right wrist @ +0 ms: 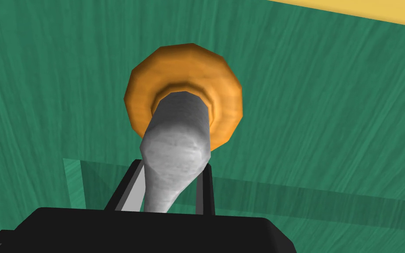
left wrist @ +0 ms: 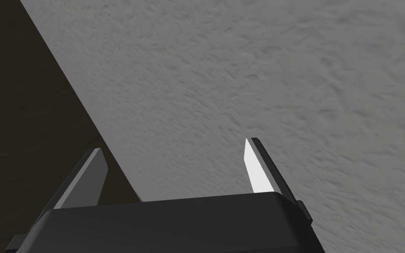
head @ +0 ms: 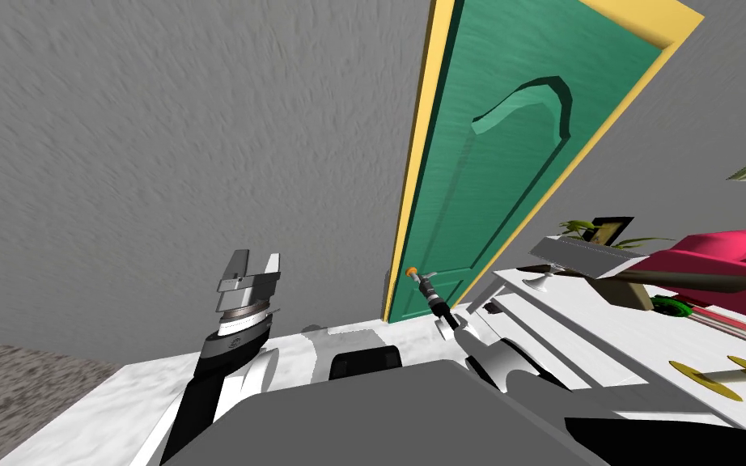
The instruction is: Pull the door open
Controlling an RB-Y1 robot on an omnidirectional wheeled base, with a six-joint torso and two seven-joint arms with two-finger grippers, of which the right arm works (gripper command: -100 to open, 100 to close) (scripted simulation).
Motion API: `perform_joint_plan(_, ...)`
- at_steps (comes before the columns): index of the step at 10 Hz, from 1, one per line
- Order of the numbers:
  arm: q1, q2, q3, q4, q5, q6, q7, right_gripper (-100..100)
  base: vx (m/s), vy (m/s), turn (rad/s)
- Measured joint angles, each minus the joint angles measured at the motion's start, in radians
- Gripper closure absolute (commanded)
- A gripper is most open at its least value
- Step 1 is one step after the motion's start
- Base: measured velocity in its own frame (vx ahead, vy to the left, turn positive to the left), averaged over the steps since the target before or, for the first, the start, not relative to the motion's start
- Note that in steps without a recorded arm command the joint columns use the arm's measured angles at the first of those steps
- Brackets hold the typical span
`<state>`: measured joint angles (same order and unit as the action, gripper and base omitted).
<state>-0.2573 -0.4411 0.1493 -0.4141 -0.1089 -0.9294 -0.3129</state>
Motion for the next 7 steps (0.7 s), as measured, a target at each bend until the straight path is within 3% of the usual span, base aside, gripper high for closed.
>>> perform_joint_plan(3, 0.0, 0.0, 0.0, 0.0, 0.0, 0.0, 0.0, 100, -0.031, -0.028, 0.034)
perform_joint_plan(7, -0.005, 0.009, -0.01, -0.014, 0.018, 0.016, 0.0, 100, -0.179, -0.128, 0.185)
